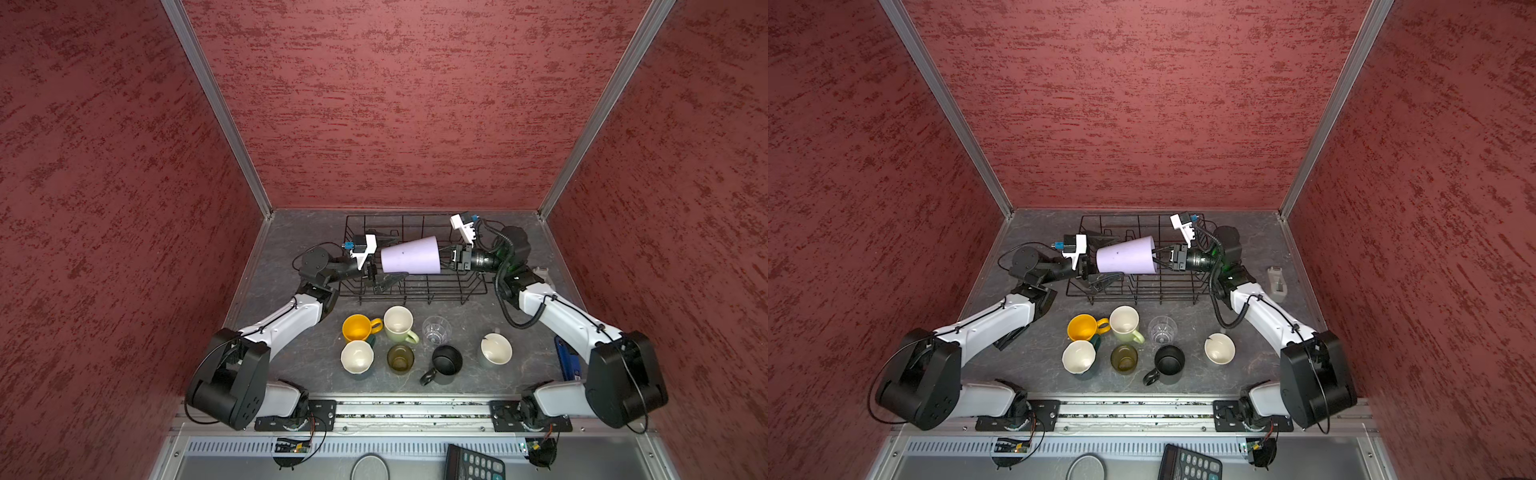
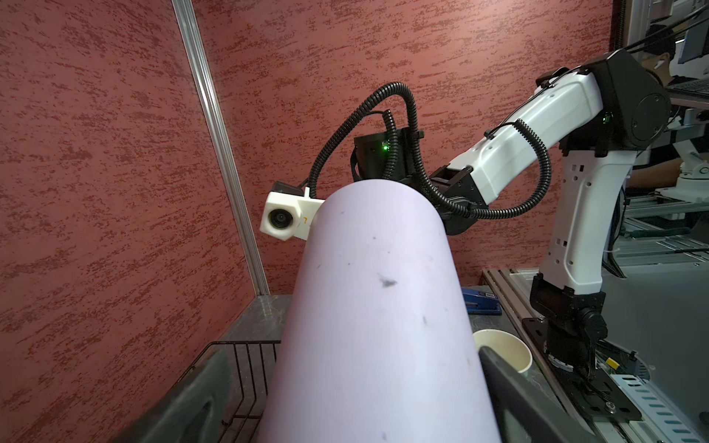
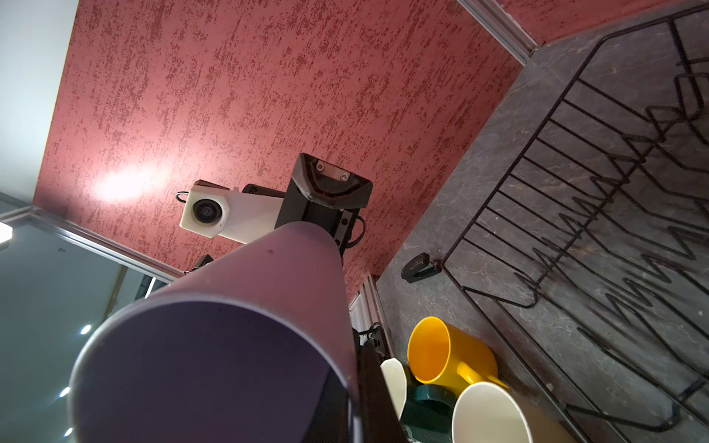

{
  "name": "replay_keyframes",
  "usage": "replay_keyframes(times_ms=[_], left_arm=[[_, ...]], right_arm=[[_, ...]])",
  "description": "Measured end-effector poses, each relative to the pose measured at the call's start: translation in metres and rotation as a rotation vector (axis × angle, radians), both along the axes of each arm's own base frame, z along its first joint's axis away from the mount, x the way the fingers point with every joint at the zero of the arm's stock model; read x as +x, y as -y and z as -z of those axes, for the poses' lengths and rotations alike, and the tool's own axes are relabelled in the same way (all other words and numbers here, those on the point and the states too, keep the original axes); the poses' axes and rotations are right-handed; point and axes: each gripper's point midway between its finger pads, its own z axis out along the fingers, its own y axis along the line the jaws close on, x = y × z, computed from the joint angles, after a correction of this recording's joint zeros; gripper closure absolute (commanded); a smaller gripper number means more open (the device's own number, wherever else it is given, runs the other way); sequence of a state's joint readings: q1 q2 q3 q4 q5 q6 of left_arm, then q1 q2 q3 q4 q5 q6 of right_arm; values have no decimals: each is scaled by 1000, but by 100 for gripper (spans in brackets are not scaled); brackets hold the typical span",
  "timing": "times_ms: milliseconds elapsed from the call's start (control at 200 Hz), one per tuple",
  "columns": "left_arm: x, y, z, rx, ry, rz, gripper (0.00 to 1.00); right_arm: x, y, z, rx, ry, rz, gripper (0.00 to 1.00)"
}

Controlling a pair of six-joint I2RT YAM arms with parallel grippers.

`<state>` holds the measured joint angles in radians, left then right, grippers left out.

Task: Load cups into a dish rack
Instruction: Pick up the cup from the middle-right of the table.

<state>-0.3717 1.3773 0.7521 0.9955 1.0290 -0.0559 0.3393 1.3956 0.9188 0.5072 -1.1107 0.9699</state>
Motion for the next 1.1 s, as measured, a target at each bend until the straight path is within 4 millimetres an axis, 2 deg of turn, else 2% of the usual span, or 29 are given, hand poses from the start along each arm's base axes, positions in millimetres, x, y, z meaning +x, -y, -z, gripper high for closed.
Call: replay_keyframes(times_ms=[245,1102], left_arm=[[-4,3,1,6,4,26,5],[-6,2,-7,-13,40,33,20]], right_arm=[[-2,-9,2,7,-14,-29,100],[3,-19,-1,58,-33,-53,100]])
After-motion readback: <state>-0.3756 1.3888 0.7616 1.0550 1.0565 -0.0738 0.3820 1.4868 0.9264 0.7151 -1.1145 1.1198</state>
